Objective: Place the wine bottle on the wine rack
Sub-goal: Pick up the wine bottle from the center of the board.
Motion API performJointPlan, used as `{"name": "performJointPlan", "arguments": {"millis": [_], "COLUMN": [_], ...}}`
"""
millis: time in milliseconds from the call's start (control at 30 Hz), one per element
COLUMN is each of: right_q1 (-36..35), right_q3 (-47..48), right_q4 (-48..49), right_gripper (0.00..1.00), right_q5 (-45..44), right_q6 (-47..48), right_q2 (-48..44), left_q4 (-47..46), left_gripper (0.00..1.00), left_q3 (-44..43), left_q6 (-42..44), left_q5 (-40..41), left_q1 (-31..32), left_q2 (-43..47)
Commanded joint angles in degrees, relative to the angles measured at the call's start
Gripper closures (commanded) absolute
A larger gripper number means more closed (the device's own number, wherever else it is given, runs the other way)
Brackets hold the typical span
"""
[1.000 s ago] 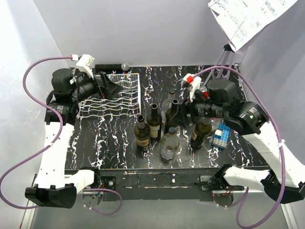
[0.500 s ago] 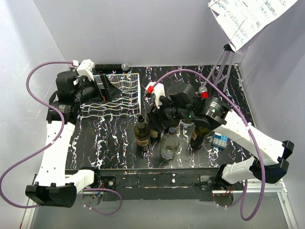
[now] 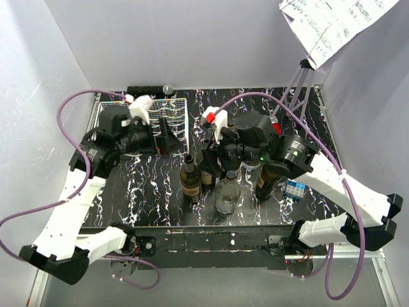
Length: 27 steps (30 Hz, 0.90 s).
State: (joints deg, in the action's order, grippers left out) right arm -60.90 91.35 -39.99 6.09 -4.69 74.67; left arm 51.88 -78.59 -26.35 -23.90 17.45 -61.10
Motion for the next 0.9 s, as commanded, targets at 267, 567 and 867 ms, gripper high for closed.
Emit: {"name": "performJointPlan", "arguments": {"millis": [267,567,867], "right_q1": [-0.09,0.52,0.52], "right_q3": [-8.46,-13.91,-13.13], "right_q4": [3.25,4.65,1.06], "right_gripper": [0.33,0.32,0.33], "right_q5": [-10.82,-13.55,-15.14], "right_q6": [-5.24,-10.25,-12.01], "right_q2": [-14.46,-18.69,-19.92], "left_q4": [1.12,-0.55,2.26], "left_gripper": [0.05,0.2,0.4], "left_q3": [-0.78,0.8,-0.17], "left_q6": [7.36,10.17,14.92], "left_q5": [13.26,19.68,21.44], "left_q1": [19.54,25.17,27.02], "left_q2": [3.98,-1.21,-4.73]}}
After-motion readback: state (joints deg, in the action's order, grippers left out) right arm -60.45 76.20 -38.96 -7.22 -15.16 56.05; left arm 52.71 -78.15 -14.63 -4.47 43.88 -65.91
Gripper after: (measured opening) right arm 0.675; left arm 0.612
